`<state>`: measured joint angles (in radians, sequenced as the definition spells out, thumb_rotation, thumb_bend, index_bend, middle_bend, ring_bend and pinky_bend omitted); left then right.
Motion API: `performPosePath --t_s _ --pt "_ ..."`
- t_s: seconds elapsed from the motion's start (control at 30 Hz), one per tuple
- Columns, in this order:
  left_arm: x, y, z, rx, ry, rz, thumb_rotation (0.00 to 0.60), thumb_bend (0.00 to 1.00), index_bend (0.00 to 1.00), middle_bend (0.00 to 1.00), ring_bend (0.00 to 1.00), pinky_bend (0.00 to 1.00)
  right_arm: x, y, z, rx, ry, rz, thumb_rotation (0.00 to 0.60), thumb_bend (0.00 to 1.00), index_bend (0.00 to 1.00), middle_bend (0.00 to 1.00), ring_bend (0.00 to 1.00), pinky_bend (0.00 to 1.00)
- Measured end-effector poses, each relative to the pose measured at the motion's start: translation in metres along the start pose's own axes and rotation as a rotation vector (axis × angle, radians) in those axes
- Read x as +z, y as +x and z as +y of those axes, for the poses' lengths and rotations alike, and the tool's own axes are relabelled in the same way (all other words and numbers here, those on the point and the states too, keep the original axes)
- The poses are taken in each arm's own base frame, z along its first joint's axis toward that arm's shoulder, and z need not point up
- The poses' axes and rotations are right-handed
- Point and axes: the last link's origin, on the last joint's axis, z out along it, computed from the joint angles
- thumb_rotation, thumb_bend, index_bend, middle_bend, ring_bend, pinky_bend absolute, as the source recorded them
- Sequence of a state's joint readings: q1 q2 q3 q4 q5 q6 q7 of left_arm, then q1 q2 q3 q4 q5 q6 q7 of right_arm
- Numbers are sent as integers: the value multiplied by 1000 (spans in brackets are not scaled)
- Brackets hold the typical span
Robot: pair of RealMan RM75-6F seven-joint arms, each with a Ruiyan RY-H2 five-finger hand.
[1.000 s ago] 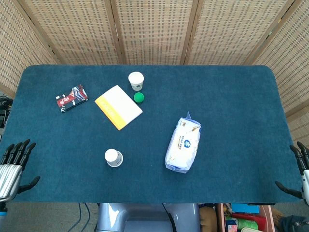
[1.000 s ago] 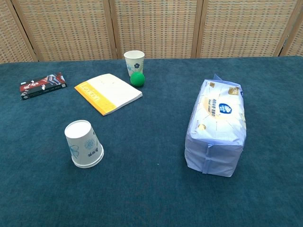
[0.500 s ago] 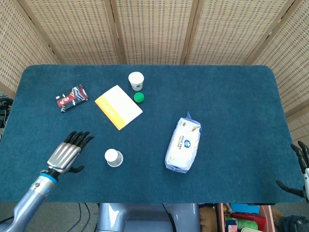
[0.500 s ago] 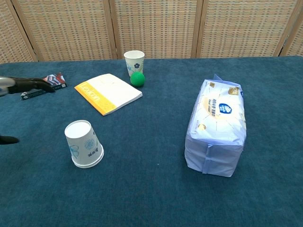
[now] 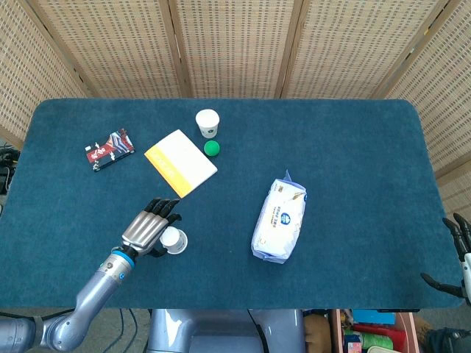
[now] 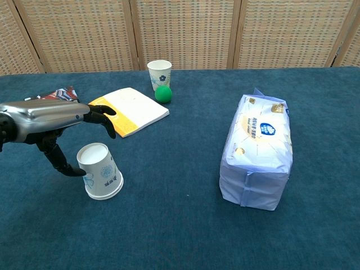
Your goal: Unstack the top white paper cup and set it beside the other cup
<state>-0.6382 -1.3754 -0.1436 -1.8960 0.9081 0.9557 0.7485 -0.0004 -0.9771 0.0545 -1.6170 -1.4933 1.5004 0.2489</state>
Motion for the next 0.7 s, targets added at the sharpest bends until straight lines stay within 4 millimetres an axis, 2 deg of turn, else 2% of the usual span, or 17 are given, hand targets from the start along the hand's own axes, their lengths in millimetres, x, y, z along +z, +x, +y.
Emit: performPosePath --t_s 0.5,0.7 --pt "-1 -1 6 6 22 2 600 237 341 0 0 0 1 0 0 3 -2 -4 600 0 0 0 0 0" --pt "-1 0 6 6 28 5 600 236 343 0 0 0 1 0 0 3 -2 -5 600 0 0 0 0 0"
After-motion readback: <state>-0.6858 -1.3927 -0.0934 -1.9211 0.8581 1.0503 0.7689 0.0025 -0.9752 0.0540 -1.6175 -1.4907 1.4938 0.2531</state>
